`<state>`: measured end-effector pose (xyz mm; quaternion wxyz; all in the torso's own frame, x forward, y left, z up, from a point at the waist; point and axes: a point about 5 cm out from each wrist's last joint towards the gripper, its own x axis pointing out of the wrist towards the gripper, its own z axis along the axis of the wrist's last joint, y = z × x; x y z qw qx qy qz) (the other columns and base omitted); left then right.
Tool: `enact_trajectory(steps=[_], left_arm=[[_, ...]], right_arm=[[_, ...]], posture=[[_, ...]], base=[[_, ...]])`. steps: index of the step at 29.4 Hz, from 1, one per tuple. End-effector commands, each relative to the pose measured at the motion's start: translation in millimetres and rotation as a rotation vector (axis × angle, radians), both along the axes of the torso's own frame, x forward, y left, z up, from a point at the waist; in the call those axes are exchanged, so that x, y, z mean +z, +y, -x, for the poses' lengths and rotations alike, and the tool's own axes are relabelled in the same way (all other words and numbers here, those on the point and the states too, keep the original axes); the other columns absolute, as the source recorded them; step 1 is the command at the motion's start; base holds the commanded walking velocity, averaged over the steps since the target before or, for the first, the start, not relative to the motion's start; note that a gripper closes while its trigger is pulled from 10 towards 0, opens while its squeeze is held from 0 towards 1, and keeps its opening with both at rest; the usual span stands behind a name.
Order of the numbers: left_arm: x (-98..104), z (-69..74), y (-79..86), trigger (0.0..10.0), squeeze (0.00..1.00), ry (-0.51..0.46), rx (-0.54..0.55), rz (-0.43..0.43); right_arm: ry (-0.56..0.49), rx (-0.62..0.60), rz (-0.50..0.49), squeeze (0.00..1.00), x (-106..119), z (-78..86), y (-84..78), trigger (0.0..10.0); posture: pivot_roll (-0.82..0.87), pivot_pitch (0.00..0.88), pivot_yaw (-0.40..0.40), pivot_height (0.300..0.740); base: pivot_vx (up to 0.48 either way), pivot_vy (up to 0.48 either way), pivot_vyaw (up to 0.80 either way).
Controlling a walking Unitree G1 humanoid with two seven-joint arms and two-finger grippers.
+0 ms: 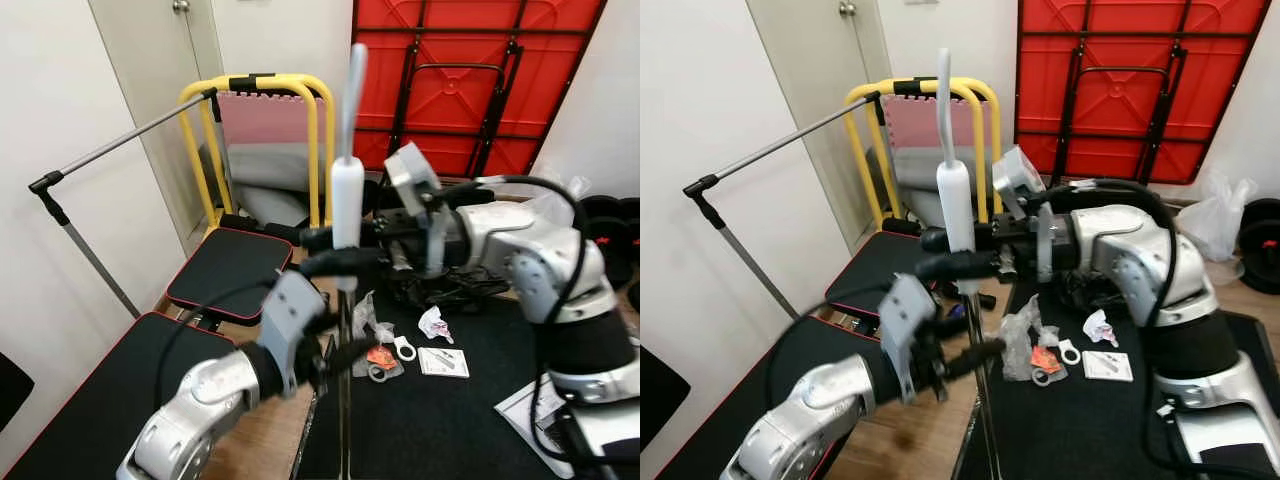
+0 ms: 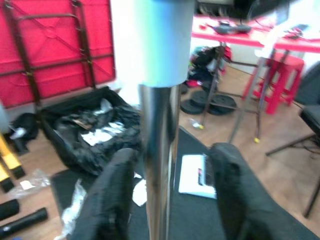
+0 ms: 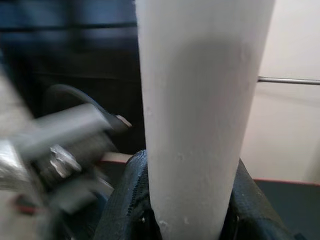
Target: Sweep floor
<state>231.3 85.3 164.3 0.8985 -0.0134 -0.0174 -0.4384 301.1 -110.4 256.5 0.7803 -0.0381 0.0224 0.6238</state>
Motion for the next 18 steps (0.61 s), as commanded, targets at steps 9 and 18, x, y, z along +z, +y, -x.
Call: enact_trajectory(steps=[9,18], left_arm=[[3.1,3.5,62.4,10.0,1.00,0.065,0.217,0.079],[-34.3,-8.4,70.9,10.0,0.00,0.192,0.697,0.142]], right_arm=[[-0.177,-0.407,0.020,0.00,2.4,-17.4,-21.9,0.0],[-0.116,-0.987,0.020,0.00,-41.0,-29.1,-53.1,10.0]], posture=[[-0.20,0.000,-0.024,0.740],[-0.22,0.000,-0.027,0.740]], base=[[0.000,0.000,0.00],[0.000,0.000,0.00]])
